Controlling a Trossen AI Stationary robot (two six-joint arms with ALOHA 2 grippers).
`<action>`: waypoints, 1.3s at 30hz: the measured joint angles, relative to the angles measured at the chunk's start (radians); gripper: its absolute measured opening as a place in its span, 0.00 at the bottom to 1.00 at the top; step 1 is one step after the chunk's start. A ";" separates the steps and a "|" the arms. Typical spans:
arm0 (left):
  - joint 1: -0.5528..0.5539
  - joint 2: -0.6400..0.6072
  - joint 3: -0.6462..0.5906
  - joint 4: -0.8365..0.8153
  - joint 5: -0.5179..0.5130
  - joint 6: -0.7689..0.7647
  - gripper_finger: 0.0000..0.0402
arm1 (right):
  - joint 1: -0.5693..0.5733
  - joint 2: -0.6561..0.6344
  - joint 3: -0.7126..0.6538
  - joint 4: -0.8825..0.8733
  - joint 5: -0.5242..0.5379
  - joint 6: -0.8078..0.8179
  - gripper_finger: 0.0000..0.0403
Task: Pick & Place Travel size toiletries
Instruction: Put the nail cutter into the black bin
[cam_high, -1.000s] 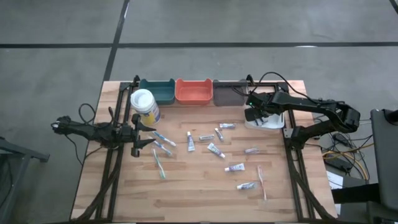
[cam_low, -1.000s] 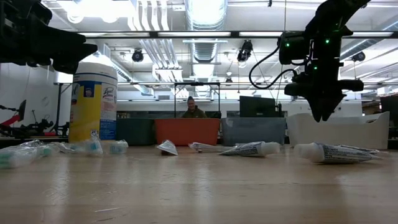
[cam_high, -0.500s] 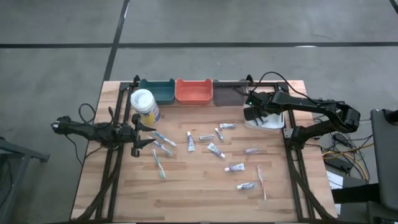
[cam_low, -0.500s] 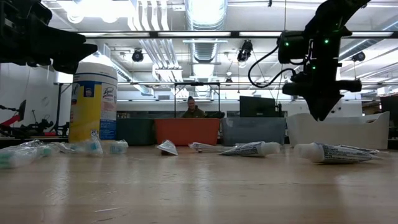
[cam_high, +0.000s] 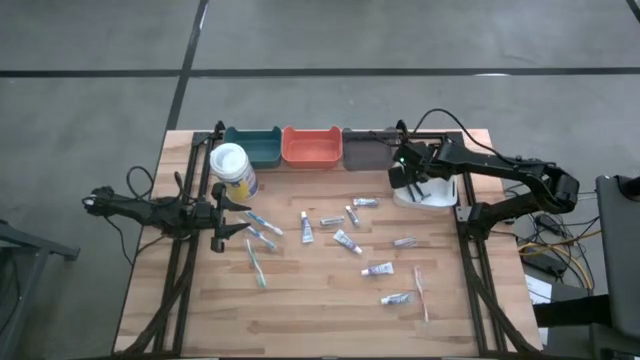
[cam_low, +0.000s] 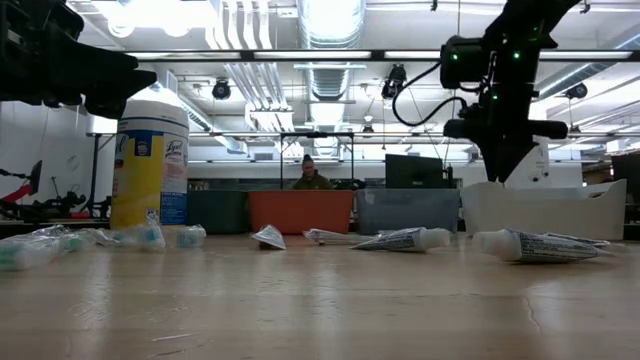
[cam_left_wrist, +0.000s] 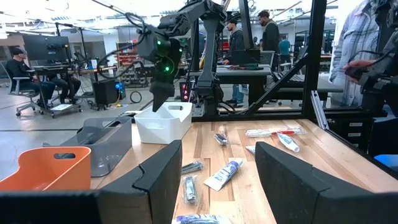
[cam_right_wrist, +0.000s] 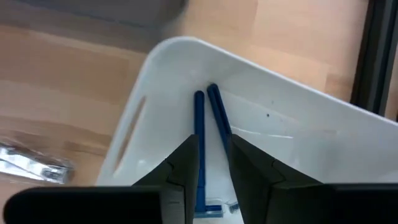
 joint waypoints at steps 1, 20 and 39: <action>0.000 0.000 0.000 0.000 0.000 0.000 0.52 | 0.000 0.000 0.010 -0.001 0.000 -0.003 0.19; 0.000 0.000 0.000 0.000 0.000 0.000 0.52 | 0.002 0.000 0.124 0.029 -0.011 -0.340 0.21; 0.000 0.000 0.000 0.000 0.000 0.000 0.52 | 0.033 0.000 0.112 0.014 -0.066 -0.338 0.17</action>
